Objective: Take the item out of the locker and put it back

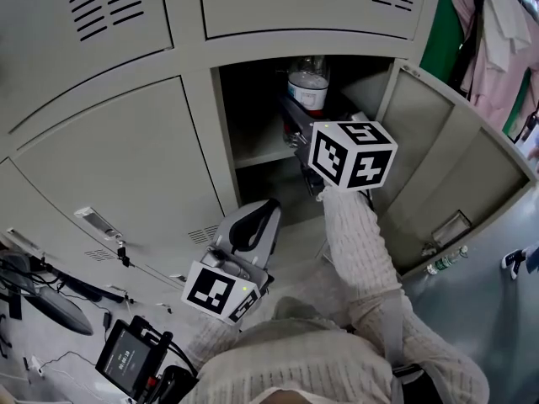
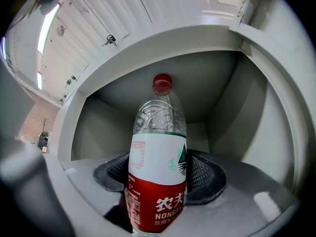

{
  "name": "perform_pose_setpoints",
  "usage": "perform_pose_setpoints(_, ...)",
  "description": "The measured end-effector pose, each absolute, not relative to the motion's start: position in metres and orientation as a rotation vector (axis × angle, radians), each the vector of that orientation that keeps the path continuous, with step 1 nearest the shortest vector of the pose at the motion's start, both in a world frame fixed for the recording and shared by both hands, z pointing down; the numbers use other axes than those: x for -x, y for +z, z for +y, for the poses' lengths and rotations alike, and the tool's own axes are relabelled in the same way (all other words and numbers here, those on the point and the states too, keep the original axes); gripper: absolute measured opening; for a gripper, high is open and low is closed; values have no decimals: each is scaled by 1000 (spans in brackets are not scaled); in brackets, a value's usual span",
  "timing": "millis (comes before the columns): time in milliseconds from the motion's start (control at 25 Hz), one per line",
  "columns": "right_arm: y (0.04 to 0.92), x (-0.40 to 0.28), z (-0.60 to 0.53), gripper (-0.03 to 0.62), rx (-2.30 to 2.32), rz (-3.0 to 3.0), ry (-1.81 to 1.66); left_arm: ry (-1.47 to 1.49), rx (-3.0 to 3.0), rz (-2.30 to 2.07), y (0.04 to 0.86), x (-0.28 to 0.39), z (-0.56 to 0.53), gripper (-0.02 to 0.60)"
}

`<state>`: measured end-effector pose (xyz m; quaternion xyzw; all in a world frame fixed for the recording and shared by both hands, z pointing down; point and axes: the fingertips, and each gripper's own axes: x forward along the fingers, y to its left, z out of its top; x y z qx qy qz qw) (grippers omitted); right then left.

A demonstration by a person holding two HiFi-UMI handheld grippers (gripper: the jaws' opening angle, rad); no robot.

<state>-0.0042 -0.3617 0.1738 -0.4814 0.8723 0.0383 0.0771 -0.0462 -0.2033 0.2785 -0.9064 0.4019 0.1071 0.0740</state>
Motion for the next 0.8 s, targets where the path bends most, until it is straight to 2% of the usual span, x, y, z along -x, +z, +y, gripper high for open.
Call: perform_pose_setpoints(800,181,-5,-333,301,1432,2622,88,329,2740,1183,279,42,-190,9)
